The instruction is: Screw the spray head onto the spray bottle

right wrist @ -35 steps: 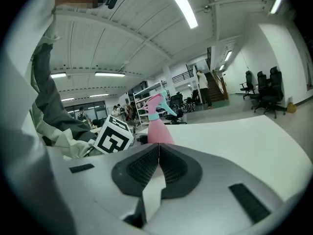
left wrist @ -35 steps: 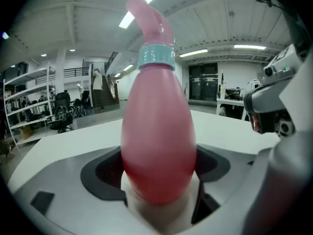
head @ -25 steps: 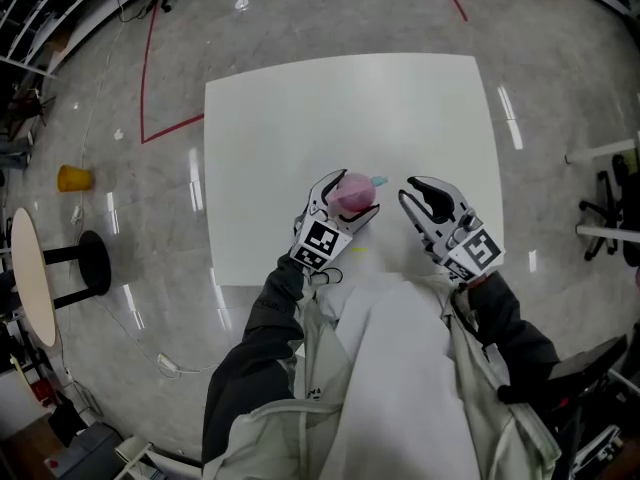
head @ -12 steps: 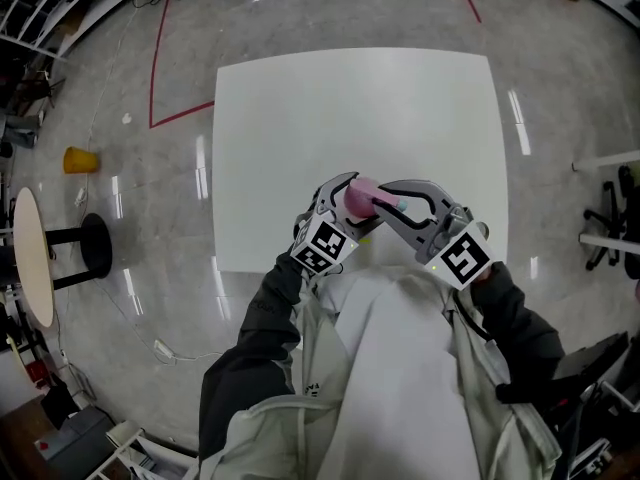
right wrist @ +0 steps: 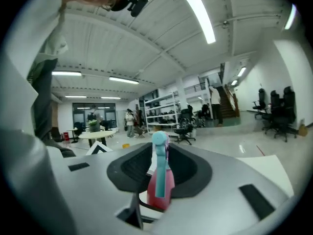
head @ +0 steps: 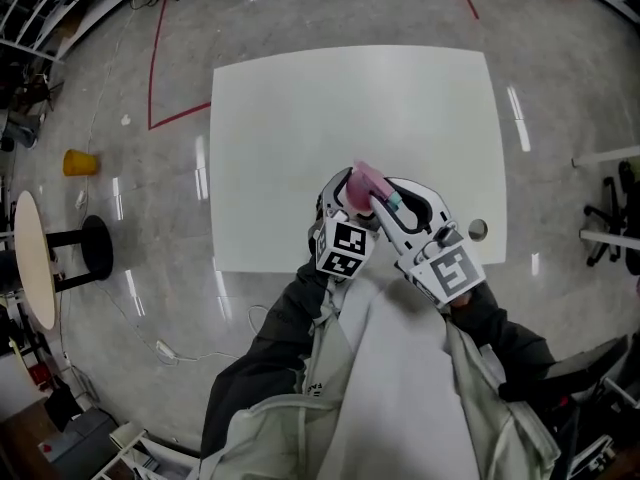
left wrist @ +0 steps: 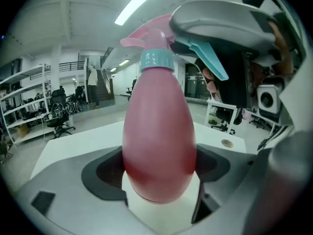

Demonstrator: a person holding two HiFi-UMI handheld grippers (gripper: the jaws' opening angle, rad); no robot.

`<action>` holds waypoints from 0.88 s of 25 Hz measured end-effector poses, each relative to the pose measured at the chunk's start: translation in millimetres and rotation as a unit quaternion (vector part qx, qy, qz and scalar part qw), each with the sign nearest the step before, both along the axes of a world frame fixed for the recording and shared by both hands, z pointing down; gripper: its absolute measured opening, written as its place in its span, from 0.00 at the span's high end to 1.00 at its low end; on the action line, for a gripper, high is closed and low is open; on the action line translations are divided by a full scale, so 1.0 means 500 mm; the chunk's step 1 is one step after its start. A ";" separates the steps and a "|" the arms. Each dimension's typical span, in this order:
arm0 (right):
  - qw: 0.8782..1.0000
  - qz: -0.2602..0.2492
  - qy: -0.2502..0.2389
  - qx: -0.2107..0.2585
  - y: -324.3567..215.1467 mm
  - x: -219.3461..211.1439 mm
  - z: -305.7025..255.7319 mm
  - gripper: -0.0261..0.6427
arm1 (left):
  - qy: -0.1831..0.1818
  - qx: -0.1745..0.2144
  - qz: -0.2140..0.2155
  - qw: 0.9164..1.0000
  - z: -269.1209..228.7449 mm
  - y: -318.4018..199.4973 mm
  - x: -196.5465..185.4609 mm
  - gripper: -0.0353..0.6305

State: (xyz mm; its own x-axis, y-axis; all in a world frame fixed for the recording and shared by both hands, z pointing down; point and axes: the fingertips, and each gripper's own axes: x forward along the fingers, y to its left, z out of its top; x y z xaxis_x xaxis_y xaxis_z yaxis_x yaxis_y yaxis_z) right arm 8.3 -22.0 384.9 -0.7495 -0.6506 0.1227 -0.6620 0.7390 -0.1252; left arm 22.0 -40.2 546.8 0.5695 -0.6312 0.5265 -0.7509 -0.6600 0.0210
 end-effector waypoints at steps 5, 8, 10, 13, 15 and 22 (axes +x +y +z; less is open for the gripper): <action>0.990 -0.112 -0.077 0.034 0.056 0.050 -0.088 0.71 | 0.050 0.031 0.073 0.996 -0.056 0.010 -0.013 0.32; 0.983 -0.158 -0.092 0.016 0.033 0.072 -0.079 0.71 | 0.072 0.047 0.173 0.981 -0.093 0.046 -0.005 0.32; 0.977 -0.208 -0.043 0.000 0.033 0.054 -0.041 0.71 | 0.079 0.036 0.228 0.970 -0.102 0.072 0.008 0.32; 0.960 -0.273 0.060 -0.003 0.059 0.005 0.018 0.68 | 0.070 0.007 0.290 0.954 -0.094 0.110 0.031 0.32; 0.958 -0.284 0.050 0.014 0.064 -0.024 0.010 0.69 | 0.066 -0.003 0.299 0.952 -0.078 0.122 0.044 0.32; 0.999 0.010 0.014 0.028 -0.043 -0.007 -0.005 0.75 | 0.061 0.032 0.098 0.993 -0.088 0.027 0.027 0.32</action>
State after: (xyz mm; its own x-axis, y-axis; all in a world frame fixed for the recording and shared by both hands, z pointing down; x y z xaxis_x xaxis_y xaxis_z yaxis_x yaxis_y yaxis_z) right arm 4.7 -43.3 382.3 -0.7332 -0.6717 0.1059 -0.6792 0.7312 -0.0645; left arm 35.5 -26.9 503.0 0.7419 -0.5321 0.4081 -0.6026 -0.7959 0.0578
